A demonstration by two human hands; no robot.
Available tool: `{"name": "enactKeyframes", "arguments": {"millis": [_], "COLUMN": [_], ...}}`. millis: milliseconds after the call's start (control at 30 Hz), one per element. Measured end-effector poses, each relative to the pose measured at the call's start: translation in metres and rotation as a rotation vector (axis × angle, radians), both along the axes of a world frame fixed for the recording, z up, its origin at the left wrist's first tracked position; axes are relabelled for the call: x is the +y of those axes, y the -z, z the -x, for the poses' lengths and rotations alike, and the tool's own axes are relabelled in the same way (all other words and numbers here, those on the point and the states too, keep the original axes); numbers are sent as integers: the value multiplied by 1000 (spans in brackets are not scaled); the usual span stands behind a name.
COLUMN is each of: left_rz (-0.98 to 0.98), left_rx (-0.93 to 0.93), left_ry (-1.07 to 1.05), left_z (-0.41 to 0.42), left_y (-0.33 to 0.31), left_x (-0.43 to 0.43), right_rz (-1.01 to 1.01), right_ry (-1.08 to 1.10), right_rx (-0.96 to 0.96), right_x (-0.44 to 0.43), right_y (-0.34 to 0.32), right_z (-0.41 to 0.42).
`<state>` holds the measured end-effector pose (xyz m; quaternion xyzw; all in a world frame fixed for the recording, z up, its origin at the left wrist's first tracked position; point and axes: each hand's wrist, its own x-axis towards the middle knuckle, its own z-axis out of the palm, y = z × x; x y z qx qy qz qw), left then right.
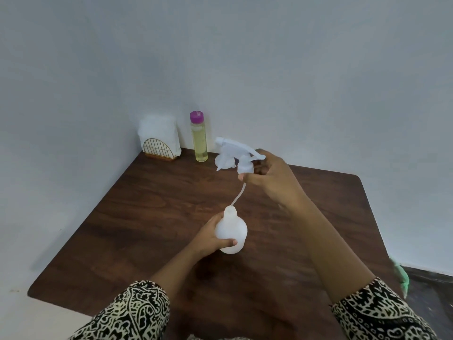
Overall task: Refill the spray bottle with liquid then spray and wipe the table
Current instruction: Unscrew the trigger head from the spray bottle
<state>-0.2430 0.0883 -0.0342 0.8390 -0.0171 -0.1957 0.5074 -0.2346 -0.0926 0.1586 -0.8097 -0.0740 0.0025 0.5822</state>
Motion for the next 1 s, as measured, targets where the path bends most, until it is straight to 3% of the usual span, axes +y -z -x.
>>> {"name": "enactKeyframes", "arguments": {"millis": [333, 600, 767, 1000], "left_rz": [41, -76, -83, 347], "left_rx": [-33, -160, -127, -128], "left_ry": [-39, -184, -181, -363], "left_z": [-4, -13, -13, -22], "left_y": [-6, -16, -18, -50], "left_x": [-3, -14, -18, -19], "right_rz": [-47, -198, -230, -228], "right_ry": [34, 150, 180, 222], "right_rx": [-119, -172, -164, -156], "right_x": [-15, -18, -23, -31], "right_y": [-21, -23, -21, -12], "right_z": [-10, -22, -27, -28]}}
